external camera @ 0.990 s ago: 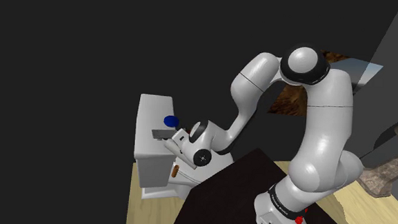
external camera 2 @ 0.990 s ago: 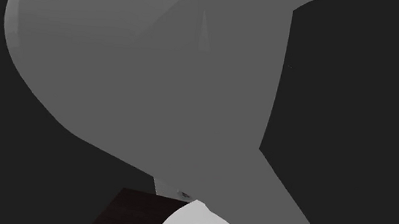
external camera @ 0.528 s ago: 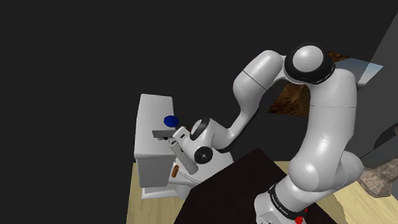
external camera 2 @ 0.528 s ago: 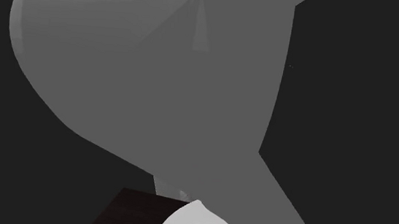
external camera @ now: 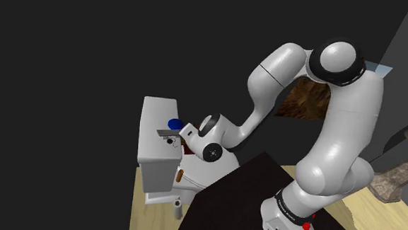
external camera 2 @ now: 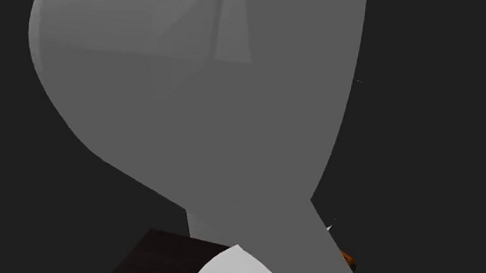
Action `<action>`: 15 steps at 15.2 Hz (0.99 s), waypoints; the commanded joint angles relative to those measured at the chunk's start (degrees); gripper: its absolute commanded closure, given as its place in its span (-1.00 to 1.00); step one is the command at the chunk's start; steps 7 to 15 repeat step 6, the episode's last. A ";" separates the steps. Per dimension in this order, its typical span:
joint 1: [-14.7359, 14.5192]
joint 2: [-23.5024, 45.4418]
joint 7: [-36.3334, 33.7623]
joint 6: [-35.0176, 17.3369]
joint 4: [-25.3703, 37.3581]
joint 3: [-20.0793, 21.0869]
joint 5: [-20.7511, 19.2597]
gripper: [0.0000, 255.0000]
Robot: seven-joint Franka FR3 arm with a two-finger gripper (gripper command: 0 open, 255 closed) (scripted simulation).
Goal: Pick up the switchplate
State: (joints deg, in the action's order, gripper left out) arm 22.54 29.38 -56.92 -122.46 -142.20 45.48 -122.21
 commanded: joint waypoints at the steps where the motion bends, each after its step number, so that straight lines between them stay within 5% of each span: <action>1: 0.77 -2.04 0.91 -1.40 -0.29 0.95 1.46 1.00; 15: 2.00 -5.43 2.08 -3.67 -1.03 2.40 3.67 1.00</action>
